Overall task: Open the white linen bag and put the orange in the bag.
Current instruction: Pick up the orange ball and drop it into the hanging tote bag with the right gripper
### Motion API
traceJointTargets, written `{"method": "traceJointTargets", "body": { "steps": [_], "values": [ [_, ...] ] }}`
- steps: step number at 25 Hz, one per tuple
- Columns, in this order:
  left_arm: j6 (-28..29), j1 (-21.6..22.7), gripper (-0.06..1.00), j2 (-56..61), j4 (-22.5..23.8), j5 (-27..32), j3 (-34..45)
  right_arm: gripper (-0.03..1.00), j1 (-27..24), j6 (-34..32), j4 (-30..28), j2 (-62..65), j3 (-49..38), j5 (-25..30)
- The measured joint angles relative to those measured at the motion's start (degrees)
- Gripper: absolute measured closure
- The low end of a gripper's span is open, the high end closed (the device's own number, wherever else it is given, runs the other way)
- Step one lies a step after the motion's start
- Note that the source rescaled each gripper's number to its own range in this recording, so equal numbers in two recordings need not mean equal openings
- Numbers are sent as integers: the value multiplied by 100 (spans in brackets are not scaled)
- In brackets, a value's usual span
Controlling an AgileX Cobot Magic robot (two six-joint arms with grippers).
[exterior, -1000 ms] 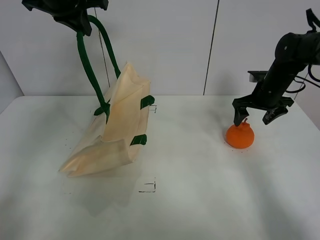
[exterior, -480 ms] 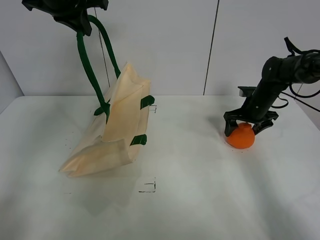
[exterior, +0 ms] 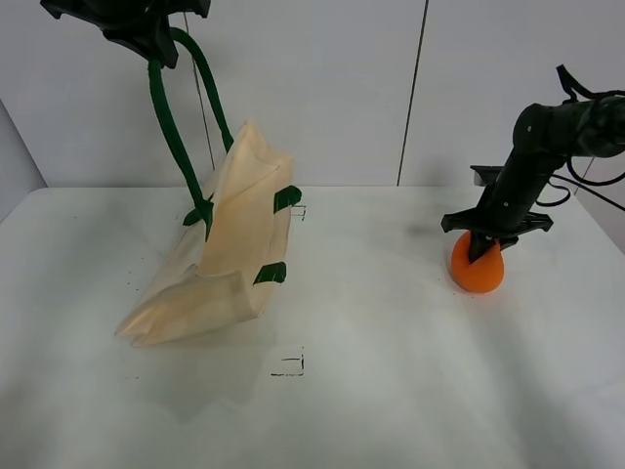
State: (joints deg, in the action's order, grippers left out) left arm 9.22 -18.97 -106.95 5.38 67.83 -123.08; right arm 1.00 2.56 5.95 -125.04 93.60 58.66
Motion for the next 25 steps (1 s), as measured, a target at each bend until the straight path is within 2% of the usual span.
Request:
{"method": "traceJointTargets", "body": {
  "steps": [2,6,9,12,17,21,25],
  "values": [
    [0,0,94,30,0,0,0,95,0,129,208,97,294,225],
    [0,0,94,79,0,0,0,95,29,345,994,346,1291,894],
    [0,0,94,78,-6,0,0,95,270,474,1430,464,2082,1041],
    [0,0,94,78,-6,0,0,95,760,493,1698,476,2544,1041],
    [0,0,94,78,-6,0,0,95,1826,495,1841,445,2632,974],
    [0,0,94,78,-6,0,0,95,2499,437,1870,319,2637,493],
    [0,0,94,78,-6,0,0,95,2955,323,1870,-4,2637,74]
  ]
}}
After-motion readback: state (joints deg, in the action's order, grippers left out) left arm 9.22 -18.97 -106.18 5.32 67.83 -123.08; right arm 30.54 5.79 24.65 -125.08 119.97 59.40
